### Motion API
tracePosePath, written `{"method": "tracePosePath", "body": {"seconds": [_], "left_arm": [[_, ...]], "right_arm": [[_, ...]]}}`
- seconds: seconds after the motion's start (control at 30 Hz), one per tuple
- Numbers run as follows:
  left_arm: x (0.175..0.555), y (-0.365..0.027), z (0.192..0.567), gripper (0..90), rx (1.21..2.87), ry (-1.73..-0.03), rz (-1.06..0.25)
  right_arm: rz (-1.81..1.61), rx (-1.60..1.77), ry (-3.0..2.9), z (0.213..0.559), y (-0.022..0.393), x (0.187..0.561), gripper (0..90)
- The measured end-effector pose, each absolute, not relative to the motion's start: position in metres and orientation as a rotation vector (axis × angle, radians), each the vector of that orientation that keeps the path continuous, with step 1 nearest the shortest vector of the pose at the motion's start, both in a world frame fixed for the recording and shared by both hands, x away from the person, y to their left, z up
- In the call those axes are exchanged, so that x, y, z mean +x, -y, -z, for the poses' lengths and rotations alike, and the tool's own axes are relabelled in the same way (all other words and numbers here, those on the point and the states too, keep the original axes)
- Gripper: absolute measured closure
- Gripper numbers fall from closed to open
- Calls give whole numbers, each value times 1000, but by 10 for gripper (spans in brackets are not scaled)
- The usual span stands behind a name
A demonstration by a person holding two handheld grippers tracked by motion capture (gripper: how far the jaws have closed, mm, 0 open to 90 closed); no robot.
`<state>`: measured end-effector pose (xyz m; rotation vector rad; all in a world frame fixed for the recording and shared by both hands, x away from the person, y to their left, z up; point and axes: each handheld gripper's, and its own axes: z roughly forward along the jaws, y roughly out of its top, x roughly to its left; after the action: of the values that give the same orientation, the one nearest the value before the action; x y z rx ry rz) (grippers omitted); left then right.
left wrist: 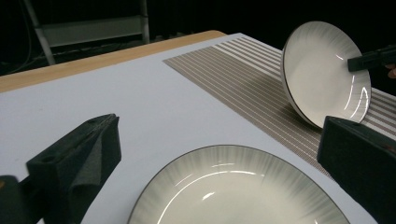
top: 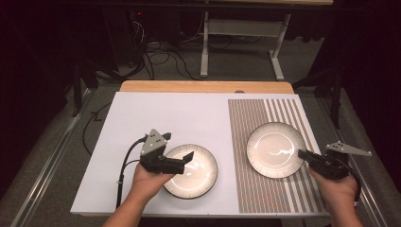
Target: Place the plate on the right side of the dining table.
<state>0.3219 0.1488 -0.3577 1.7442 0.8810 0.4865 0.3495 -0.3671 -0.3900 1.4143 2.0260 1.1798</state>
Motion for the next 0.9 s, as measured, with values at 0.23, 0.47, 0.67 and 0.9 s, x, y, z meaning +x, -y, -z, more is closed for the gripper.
{"method": "tracePosePath", "body": {"seconds": [0.23, 0.47, 0.67, 0.9], "left_arm": [[313, -192, 364, 5, 1706, -935, -556], [309, -216, 379, 5, 1681, -981, -574], [309, -221, 380, 5, 1674, -968, -542], [308, -222, 379, 5, 1674, -968, -540]], "right_arm": [[-1157, 1454, -2023, 392, 364, 356, 825], [-1148, 1510, -2012, 394, 359, 364, 823], [-1125, 1544, -1998, 396, 357, 368, 809], [-1111, 1599, -1992, 400, 360, 368, 797]]}}
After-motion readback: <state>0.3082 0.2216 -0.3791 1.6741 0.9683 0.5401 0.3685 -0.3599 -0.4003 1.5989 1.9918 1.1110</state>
